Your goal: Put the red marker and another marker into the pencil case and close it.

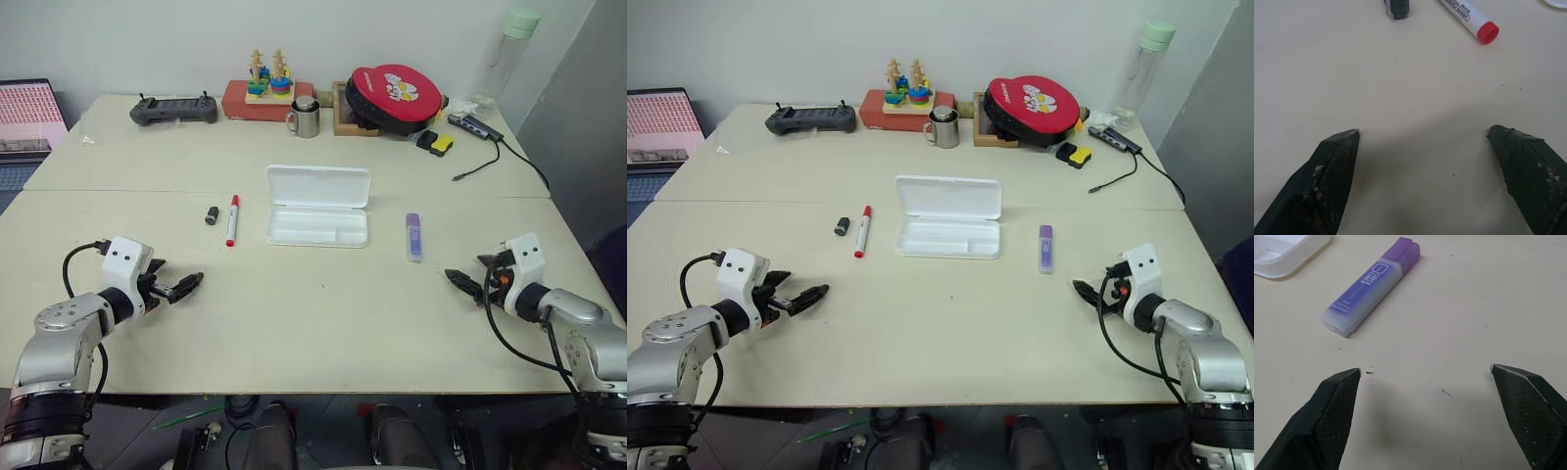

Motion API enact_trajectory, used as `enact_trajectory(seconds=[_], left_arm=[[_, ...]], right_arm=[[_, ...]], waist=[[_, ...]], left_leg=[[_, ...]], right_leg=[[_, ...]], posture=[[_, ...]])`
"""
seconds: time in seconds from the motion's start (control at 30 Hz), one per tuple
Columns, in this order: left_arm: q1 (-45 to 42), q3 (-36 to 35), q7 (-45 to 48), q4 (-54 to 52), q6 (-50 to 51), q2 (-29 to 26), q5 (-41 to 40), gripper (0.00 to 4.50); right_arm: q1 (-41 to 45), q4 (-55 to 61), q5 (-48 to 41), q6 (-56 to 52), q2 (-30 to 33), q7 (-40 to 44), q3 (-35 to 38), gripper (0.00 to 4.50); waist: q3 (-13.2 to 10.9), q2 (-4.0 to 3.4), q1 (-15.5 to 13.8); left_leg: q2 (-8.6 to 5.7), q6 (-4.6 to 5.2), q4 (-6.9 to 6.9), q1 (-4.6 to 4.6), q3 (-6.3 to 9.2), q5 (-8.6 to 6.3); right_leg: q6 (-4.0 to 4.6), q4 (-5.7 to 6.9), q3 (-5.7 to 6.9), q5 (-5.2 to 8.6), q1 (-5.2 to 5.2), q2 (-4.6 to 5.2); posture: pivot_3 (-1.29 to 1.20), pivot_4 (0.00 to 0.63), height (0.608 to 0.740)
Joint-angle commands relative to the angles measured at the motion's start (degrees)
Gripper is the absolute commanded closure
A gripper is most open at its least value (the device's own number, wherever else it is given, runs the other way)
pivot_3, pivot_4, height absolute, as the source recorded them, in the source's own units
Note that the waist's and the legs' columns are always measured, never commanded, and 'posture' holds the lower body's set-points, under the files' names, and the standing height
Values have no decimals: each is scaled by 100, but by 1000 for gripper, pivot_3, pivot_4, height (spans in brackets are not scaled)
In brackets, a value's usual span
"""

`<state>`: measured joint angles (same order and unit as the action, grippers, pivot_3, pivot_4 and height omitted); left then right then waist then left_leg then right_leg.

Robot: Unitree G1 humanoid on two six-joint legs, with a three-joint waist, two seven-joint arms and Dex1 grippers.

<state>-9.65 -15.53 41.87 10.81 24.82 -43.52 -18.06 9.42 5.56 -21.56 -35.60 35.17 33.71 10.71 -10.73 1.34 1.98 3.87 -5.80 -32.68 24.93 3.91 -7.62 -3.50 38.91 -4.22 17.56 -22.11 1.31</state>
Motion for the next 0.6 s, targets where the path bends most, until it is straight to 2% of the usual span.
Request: enact_trajectory(seconds=[0.03, 0.6], left_arm=[[-17, -240, -41, -146, -25, -64, -87, 0], [167, -104, 185, -391, 85, -85, -31, 0]], right_arm=[[-15, 233, -87, 44, 131, 60, 256, 33], [-94, 332, -65, -34, 199, 139, 290, 33]], waist=[[0, 0, 0], [0, 0, 0]], left_leg=[[0, 0, 0, 0, 0, 0], [1, 0, -2, -1, -1, 0]], right_leg=[[0, 0, 0, 0, 0, 0], [-1, 3, -2, -1, 2, 0]], posture=[[0, 150, 740], [0, 150, 740]])
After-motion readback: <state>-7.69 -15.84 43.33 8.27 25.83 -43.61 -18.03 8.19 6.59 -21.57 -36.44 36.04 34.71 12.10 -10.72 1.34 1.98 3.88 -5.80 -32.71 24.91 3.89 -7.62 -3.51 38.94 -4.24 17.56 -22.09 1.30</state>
